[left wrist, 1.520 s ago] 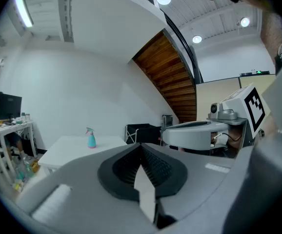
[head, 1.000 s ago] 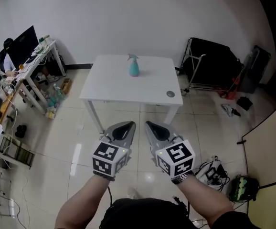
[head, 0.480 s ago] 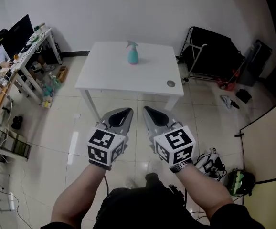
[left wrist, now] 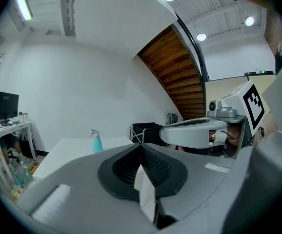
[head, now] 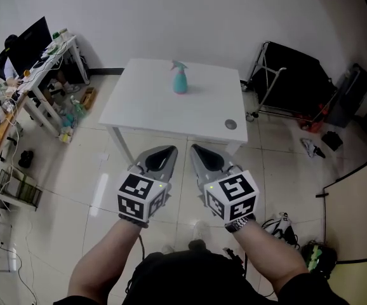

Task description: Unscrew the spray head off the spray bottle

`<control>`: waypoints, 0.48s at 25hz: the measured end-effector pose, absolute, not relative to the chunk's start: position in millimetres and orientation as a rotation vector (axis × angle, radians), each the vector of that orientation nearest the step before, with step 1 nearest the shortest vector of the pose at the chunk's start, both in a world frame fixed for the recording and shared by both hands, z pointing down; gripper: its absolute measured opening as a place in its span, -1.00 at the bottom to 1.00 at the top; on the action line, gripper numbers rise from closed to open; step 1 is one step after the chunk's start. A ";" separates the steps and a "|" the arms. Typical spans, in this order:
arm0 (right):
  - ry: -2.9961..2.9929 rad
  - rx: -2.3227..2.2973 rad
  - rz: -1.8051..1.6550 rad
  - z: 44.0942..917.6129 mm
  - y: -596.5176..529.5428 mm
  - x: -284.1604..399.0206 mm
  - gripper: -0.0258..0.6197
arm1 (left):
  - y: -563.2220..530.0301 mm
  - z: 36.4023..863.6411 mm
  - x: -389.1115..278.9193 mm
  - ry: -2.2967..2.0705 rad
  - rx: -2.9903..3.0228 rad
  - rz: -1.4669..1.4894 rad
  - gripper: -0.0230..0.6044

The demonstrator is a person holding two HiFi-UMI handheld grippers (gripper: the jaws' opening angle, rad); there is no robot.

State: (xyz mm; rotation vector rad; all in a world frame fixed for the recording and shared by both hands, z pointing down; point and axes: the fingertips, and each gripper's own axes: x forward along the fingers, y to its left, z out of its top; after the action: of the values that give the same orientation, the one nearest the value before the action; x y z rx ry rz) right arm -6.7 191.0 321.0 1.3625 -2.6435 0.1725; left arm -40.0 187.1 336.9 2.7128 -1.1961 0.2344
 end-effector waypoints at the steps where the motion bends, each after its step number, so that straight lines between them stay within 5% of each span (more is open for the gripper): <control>1: -2.649 1.350 0.174 321.1 184.2 -3.8 -0.95 | 180.5 336.7 -36.8 -1.206 2.707 0.235 -0.89; 12: -2.700 1.216 0.192 327.8 125.3 34.6 -0.95 | 122.4 342.2 1.9 -1.322 2.637 0.249 -0.89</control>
State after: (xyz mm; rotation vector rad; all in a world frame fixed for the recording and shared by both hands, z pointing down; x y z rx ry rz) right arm 34.6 125.3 327.8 1.2156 -2.7003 0.1918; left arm 1.9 122.4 342.2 2.6367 -1.3222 0.2491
